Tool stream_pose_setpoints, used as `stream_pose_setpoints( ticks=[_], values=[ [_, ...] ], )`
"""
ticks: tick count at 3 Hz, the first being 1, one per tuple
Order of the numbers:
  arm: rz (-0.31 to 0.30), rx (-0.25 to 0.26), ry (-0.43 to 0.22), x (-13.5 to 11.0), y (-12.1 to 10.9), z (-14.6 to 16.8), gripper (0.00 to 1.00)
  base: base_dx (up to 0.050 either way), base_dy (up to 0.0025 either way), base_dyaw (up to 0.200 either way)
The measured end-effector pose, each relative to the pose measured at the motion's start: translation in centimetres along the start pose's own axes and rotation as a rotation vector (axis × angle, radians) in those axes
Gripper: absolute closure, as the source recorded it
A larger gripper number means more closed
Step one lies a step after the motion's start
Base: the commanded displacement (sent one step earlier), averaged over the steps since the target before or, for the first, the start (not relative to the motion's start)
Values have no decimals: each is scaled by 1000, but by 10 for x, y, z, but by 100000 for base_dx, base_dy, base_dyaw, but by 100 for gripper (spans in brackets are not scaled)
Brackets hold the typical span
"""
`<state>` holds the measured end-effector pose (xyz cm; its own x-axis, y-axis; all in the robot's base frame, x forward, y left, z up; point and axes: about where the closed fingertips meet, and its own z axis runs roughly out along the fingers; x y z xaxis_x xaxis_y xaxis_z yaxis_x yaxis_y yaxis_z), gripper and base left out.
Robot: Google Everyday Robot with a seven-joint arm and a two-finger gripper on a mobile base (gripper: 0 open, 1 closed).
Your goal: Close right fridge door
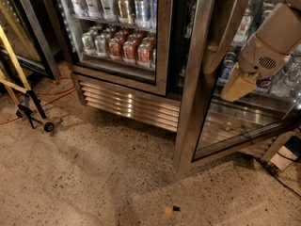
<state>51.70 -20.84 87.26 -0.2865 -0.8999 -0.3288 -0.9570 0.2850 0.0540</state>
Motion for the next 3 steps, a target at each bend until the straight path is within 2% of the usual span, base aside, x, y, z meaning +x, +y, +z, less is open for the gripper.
stream_pose_setpoints(
  ticks=[3],
  values=[
    [0, 0, 0, 0, 0, 0, 100, 4985, -1, 34]
  ],
)
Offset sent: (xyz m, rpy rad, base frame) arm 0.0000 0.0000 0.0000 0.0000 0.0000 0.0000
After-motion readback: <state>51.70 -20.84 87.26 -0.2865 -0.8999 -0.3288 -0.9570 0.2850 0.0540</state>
